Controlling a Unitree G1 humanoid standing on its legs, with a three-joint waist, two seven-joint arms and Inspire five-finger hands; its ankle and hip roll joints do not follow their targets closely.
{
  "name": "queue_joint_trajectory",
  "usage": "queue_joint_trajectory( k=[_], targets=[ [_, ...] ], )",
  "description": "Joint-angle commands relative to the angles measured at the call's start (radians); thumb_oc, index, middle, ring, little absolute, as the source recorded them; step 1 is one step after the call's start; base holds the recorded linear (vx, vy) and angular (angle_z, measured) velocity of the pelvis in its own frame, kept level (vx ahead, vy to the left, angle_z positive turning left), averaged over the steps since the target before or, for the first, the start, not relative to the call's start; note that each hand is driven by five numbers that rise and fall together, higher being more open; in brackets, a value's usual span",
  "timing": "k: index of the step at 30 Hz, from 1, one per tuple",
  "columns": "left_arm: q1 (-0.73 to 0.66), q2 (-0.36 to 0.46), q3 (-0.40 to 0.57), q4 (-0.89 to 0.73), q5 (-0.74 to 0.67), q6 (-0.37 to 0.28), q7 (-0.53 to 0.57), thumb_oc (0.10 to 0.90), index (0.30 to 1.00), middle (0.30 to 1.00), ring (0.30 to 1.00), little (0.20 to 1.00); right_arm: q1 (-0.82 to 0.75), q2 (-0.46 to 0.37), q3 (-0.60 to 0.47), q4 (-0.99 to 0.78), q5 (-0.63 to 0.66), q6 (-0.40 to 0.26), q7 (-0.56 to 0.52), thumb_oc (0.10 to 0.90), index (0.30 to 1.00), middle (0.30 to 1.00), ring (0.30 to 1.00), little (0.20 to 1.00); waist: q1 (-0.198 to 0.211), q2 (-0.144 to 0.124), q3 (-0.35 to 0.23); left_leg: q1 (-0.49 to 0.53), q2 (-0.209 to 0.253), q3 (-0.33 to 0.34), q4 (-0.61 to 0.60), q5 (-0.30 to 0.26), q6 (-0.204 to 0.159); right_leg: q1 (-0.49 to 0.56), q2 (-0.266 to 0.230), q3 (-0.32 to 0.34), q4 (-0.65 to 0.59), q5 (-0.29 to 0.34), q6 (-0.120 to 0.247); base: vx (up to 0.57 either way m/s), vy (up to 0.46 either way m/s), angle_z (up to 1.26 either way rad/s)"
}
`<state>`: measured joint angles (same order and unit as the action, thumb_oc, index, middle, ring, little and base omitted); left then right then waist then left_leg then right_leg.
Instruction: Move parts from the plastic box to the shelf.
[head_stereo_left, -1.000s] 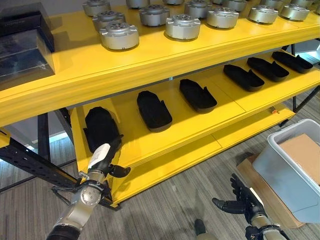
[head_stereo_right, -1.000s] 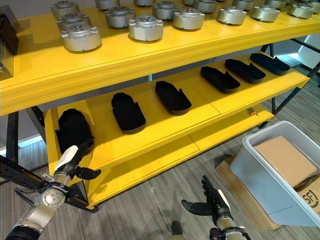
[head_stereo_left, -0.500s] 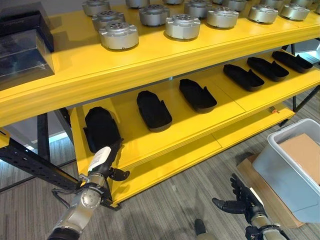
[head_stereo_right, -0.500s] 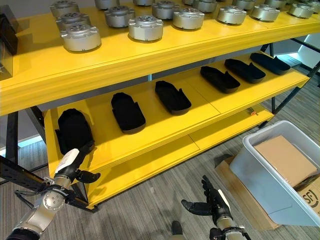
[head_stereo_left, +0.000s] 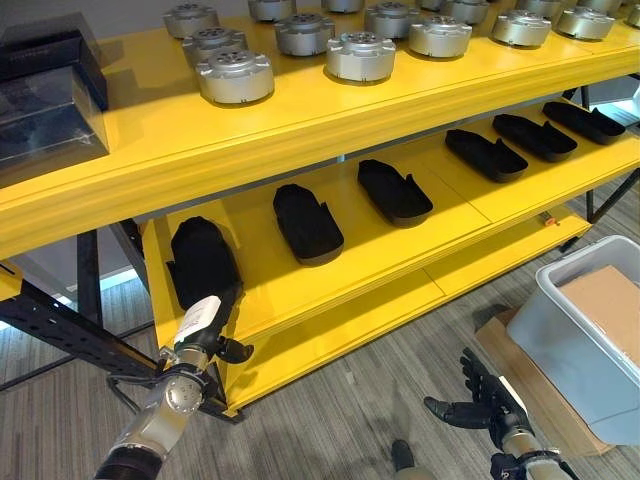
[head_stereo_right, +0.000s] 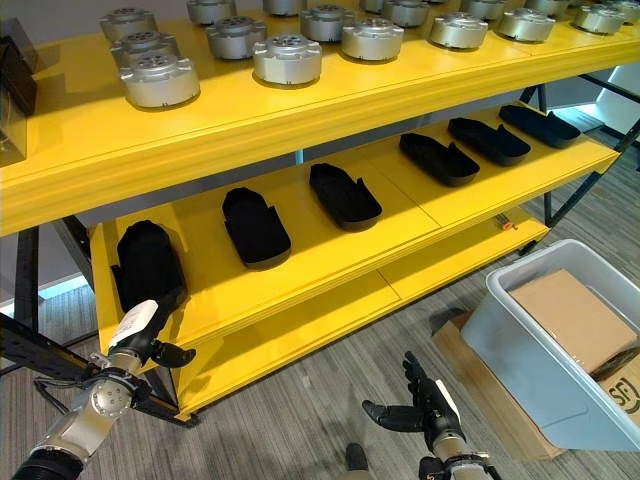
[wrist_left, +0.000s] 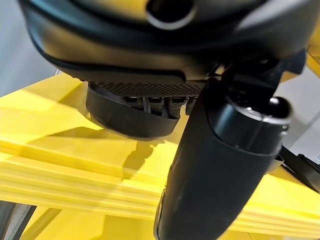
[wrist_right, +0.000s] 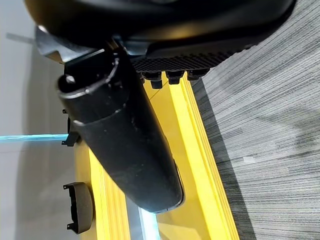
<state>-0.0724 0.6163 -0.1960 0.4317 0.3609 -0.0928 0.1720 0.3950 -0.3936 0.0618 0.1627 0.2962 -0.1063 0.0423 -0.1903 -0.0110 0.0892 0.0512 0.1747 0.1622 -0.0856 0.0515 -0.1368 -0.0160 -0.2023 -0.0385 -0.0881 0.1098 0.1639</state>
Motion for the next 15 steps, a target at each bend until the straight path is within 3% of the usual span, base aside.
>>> queue_joint_trajectory(
  k=[1, 15],
  targets=[
    [-0.136, 0.057, 0.046, 0.056, 0.021, -0.021, 0.05, 0.9, 1.0, 1.0, 1.0, 1.0, -0.043, -0.033, -0.063, -0.087, 0.031, -0.097, -0.018, 0.9, 1.0, 1.0, 1.0, 1.0, -0.002, 0.001, 0.007, 0.043, 0.047, 0.021, 0.023, -0.059, 0.01, 0.071, -0.035, -0.022, 0.048, -0.117, 0.021, 0.0, 0.0, 0.0],
    [-0.168, 0.047, 0.019, 0.119, 0.019, -0.014, 0.047, 0.9, 1.0, 1.0, 1.0, 1.0, -0.049, -0.034, -0.055, -0.079, 0.039, -0.098, -0.023, 0.9, 1.0, 1.0, 1.0, 1.0, -0.006, -0.001, 0.01, 0.042, 0.046, 0.022, 0.026, -0.061, 0.011, 0.07, -0.036, -0.019, 0.049, -0.117, 0.02, 0.0, 0.0, 0.0]
  ],
)
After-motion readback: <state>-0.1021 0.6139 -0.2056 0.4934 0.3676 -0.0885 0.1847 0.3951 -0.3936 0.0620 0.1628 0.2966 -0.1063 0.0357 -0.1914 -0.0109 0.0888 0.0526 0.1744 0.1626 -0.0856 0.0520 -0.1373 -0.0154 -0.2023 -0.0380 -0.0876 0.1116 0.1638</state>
